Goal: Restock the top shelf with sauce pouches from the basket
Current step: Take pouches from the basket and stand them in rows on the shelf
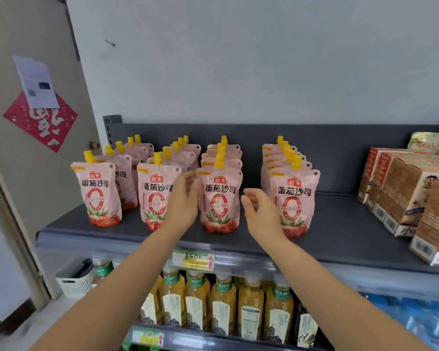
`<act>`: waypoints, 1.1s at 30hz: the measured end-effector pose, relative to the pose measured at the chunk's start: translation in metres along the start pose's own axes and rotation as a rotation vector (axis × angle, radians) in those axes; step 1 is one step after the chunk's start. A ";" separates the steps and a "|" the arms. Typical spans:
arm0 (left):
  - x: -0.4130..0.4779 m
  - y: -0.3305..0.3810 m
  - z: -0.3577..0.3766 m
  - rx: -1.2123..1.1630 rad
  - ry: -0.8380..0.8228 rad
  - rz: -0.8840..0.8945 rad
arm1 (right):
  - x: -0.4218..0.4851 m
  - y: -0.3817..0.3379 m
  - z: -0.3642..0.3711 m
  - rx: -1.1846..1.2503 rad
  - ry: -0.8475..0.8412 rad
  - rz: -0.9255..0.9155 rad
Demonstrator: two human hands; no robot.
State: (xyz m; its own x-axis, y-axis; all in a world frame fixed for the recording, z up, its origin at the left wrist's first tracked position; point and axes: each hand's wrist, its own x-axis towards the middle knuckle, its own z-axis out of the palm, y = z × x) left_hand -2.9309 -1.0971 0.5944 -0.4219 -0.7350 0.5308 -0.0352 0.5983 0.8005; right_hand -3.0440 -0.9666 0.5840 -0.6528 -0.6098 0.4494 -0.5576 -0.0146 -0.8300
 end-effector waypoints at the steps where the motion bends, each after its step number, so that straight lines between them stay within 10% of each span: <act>1: 0.005 0.000 -0.002 0.002 -0.015 0.002 | 0.007 -0.002 0.008 0.009 0.007 0.023; 33: 0.037 -0.010 -0.014 -0.423 -0.305 -0.148 | 0.026 -0.007 0.015 -0.086 0.052 -0.064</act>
State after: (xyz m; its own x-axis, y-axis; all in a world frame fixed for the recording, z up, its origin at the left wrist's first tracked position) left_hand -2.9335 -1.1351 0.6098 -0.6859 -0.6385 0.3492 0.2270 0.2682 0.9362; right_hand -3.0496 -0.9937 0.5964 -0.6386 -0.5680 0.5193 -0.6397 0.0167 -0.7684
